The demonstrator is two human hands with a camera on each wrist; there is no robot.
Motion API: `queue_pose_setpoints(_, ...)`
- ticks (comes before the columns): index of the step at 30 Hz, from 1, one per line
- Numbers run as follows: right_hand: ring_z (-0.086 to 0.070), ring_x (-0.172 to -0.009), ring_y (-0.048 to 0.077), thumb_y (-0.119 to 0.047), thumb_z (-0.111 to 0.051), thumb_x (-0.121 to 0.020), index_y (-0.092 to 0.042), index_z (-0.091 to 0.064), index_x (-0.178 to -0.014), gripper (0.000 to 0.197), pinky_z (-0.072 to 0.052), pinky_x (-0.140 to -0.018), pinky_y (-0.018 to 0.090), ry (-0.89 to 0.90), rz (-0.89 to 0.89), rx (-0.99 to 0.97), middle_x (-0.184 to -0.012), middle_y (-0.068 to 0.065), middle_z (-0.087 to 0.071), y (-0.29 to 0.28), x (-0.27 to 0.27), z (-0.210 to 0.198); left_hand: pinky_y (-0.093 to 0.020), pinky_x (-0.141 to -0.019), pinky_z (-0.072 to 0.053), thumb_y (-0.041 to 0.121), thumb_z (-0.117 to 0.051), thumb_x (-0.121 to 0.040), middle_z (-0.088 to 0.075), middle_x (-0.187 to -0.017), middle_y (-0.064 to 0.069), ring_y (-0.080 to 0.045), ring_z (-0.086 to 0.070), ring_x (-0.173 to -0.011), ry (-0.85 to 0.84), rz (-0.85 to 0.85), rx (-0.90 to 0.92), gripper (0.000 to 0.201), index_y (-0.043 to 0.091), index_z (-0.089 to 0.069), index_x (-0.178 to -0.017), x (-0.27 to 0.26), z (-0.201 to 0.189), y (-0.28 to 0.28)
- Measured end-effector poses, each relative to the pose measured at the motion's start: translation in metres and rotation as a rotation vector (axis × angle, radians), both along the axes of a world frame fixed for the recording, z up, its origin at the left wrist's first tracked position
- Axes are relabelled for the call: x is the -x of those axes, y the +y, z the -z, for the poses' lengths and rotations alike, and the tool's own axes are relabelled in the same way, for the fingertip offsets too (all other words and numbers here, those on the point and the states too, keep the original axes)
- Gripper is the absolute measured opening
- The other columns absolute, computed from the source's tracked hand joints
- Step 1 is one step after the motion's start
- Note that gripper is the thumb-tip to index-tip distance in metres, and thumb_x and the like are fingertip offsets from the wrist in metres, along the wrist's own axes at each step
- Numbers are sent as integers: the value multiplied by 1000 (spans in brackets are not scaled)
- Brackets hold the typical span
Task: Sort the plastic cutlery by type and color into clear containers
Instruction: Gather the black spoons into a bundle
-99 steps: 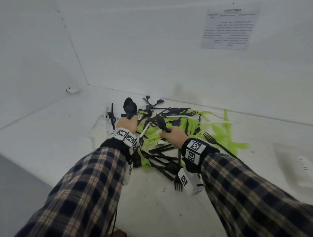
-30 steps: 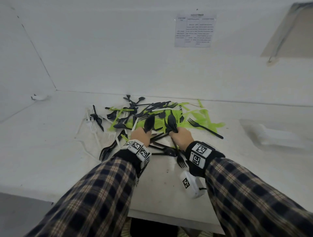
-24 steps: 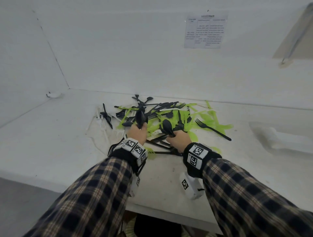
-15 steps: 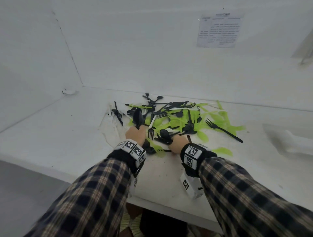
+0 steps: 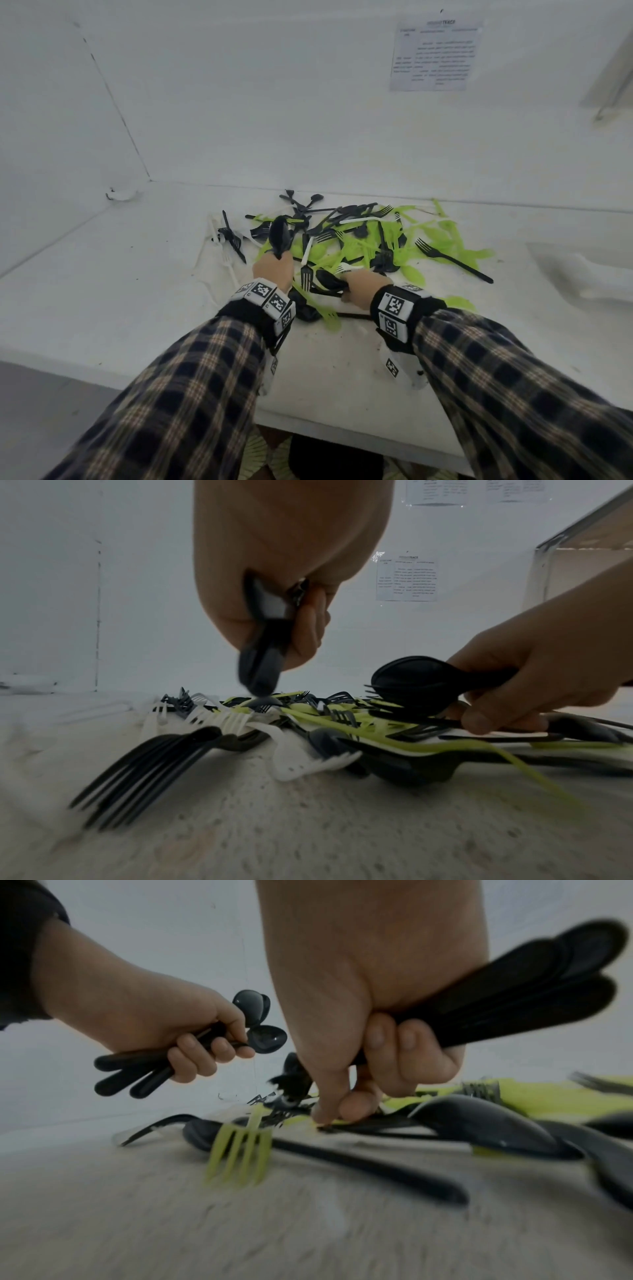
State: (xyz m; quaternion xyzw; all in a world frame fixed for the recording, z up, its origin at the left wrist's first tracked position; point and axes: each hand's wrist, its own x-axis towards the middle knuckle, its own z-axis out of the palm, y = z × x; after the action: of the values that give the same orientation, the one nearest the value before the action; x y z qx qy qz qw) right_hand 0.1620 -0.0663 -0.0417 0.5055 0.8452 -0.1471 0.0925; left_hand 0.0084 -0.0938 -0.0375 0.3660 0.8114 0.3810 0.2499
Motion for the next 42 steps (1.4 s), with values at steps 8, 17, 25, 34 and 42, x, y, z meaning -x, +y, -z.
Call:
queue_pose_setpoints(8,-58,-106,29,-24,-48,-95,-10,-57,-119,29,-46,-87,36,52,-19,78,-113,12,-62,5,-6,-5,-30,-69,-34,25,-43,-94,-54,-88,-15,-27,-45,-78,4,67,-3,33,-3,-60,-98,7,-2,15)
queue_pose_setpoints(17,-58,-100,26,-38,-50,-93,1,-56,-117,46,-40,-71,26,94,502,51,-102,13,-58,10,-4,4,-31,-75,-35,22,-42,-96,-58,-97,-20,-33,-52,-92,17,123,-23,33,-6,-60,-102,6,-4,25)
queue_pose_setpoints(25,-57,-111,27,-18,-49,-93,2,-53,-117,31,-48,-90,30,170,619,58,-114,13,-59,9,11,12,-38,-83,-47,21,-45,-92,-64,-103,-26,-38,-59,-97,-3,167,-24,33,-6,-62,-99,8,6,34)
queue_pose_setpoints(34,-58,-105,38,-17,-41,-98,-4,-42,-124,29,-49,-86,41,573,723,-18,-118,23,-56,13,18,8,-36,-86,-48,34,-47,-88,-63,-91,-16,-33,-58,-88,-15,234,67,37,1,-63,-96,8,14,38)
queue_pose_setpoints(42,-54,-88,28,-24,-55,-90,-4,-53,-102,24,-41,-71,28,661,625,-87,-89,10,-57,8,-1,4,-25,-59,-39,26,-66,-74,-45,-59,-1,-18,-46,-58,152,414,164,31,13,-42,-59,6,12,31)
